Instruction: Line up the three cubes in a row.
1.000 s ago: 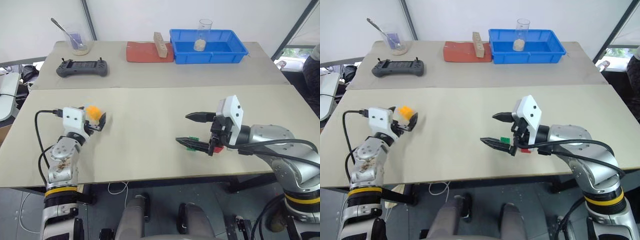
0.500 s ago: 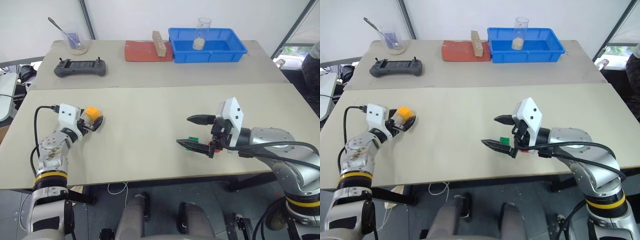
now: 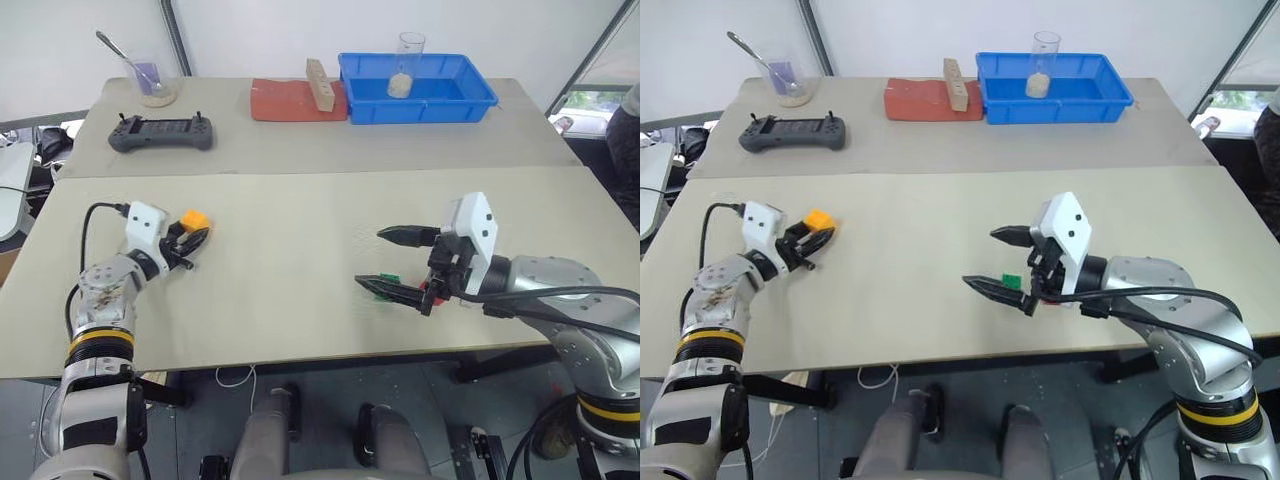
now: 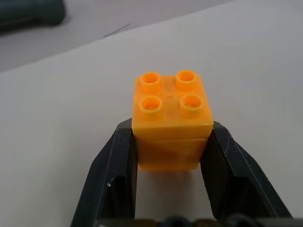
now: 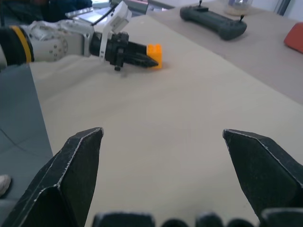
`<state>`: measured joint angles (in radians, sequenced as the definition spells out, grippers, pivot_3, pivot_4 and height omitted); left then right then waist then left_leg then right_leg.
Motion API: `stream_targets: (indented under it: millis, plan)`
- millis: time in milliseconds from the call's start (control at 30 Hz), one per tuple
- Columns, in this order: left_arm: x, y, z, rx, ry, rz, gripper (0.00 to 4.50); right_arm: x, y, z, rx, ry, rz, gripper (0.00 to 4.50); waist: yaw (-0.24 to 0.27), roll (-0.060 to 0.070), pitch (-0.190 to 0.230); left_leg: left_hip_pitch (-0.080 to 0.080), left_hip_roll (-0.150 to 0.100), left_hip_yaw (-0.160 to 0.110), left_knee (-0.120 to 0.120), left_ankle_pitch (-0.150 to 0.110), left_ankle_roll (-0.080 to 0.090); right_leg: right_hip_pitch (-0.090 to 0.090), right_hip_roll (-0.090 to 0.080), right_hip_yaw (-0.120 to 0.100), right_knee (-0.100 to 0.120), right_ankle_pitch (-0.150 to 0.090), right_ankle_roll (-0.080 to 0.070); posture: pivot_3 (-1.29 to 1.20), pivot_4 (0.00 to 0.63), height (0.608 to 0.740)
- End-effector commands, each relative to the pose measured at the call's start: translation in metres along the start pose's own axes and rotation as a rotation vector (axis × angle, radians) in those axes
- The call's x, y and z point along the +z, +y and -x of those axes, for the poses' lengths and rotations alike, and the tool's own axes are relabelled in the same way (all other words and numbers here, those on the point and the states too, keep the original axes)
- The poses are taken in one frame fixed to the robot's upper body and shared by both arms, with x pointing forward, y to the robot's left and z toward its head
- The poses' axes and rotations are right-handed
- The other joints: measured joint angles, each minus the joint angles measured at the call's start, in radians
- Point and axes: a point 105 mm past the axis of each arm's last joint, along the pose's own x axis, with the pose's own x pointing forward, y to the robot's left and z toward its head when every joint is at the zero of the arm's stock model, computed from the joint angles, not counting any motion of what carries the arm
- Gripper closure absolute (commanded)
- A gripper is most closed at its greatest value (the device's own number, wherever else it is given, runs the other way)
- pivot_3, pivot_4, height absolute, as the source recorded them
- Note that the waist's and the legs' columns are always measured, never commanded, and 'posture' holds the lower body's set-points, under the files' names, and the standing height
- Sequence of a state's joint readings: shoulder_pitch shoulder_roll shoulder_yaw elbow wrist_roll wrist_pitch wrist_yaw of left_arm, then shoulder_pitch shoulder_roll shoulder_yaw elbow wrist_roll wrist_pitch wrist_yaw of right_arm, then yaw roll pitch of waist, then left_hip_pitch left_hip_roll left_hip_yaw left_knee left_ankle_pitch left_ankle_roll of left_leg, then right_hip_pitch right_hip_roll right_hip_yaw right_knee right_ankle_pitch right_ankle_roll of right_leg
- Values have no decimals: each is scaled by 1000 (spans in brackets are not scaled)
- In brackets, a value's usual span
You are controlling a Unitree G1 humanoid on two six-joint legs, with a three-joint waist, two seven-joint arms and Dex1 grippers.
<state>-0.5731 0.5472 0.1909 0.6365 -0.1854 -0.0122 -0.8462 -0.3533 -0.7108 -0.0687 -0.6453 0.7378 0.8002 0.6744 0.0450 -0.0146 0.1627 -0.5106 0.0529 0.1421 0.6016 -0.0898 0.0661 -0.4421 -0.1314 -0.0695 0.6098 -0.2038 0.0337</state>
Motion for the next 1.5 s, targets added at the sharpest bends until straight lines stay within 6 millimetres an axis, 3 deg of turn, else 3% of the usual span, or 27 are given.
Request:
stream_targets:
  millis: [33,233,400,667,833,900,933,1033,1067,1267,1367,1500]
  plan:
    - [35,-47,-16,-238,-89,-74,3157,26,6,8,-1,-63,69,0,0,0,0,0,0,0,1,0,0,0,0,0,0,0,0,0,150,740]
    - [41,-135,-23,-717,-77,-197,3157,13,20,29,61,87,97,0,-2,0,0,0,0,1,2,0,0,1,0,1,-1,0,0,0,150,740]
    - [26,-164,-29,-909,-43,-244,3157,6,24,40,74,145,74,0,-7,0,0,1,1,0,5,0,0,1,1,1,0,0,1,0,150,740]
    - [14,-191,-41,-986,-46,-272,3157,6,22,43,19,149,57,0,-8,0,0,1,0,-1,10,-2,3,3,0,1,0,0,3,0,150,740]
    - [10,-191,-48,-947,-41,-273,3157,3,21,42,4,149,42,0,-6,0,0,1,0,-1,10,-2,3,3,0,1,0,1,3,0,150,740]
    - [10,-192,-49,-939,-40,-264,2072,-1,20,43,-1,152,35,0,-6,0,0,1,0,-1,10,-2,3,4,0,1,0,1,4,0,150,740]
    - [9,-193,-48,-940,-40,-263,1841,-2,20,43,-2,152,32,0,-6,0,0,1,0,-1,11,-2,3,4,0,1,0,0,4,0,150,740]
    - [7,-192,-46,-934,-36,-260,335,-5,19,43,0,155,27,0,-7,0,0,1,0,-1,11,-2,4,4,0,1,0,1,4,0,150,740]
    - [6,-190,-44,-925,-32,-256,30,-6,19,44,0,156,25,0,-7,0,0,1,0,-1,11,-2,4,4,0,1,0,1,4,0,150,740]
    - [18,-162,-29,-848,-34,-239,30,-12,10,51,-30,169,13,0,-9,0,0,1,1,-1,11,-2,4,4,0,1,0,1,4,0,150,740]
    - [35,-123,-7,-766,4,-226,30,-19,-6,68,-96,205,12,0,-11,0,0,1,1,-1,11,-2,4,3,0,1,1,1,4,0,150,740]
    - [53,-88,17,-666,69,-280,30,-28,-19,91,-146,262,19,0,-8,0,0,1,0,-1,11,-2,4,4,0,1,0,0,5,0,150,740]
